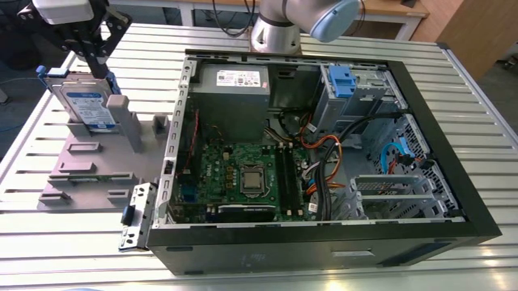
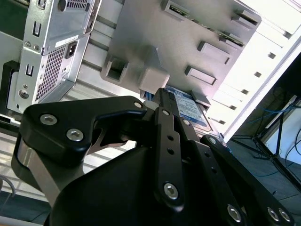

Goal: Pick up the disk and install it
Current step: 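Reach for the disk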

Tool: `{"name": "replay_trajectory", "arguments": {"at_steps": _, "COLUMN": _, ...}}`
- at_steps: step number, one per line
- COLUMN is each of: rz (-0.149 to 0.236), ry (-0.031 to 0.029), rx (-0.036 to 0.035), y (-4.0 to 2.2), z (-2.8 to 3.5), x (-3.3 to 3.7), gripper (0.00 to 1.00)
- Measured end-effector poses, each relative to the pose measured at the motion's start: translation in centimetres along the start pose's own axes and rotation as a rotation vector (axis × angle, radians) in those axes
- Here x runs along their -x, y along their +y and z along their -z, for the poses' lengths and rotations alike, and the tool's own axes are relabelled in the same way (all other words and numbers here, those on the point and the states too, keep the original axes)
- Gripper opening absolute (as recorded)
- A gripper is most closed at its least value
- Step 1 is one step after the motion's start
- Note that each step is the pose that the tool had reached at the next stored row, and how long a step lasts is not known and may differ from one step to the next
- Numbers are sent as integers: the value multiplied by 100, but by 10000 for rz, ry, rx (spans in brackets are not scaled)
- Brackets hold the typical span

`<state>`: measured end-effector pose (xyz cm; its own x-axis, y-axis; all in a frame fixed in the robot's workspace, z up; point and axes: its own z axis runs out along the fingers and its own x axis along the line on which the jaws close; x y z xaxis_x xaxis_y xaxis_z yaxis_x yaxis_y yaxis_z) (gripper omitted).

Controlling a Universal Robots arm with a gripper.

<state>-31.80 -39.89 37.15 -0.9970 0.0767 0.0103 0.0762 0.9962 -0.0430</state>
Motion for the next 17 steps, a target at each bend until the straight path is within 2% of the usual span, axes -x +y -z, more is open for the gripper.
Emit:
{"name": "replay_trajectory", "arguments": {"at_steps": 4, "rz": 0, "ry": -1, "rx": -3, "y": 0, "z": -3, "x": -3, "gripper": 11}}
{"name": "replay_trajectory", "arguments": {"at_steps": 5, "rz": 0, "ry": -5, "rx": -48, "y": -1, "z": -35, "x": -33, "gripper": 11}}
{"name": "replay_trajectory", "arguments": {"at_steps": 6, "rz": -1, "ry": -5, "rx": -60, "y": -3, "z": -65, "x": -49, "gripper": 11}}
{"name": "replay_trajectory", "arguments": {"at_steps": 17, "rz": -2, "ry": -9, "rx": -78, "y": -5, "z": -100, "x": -67, "gripper": 11}}
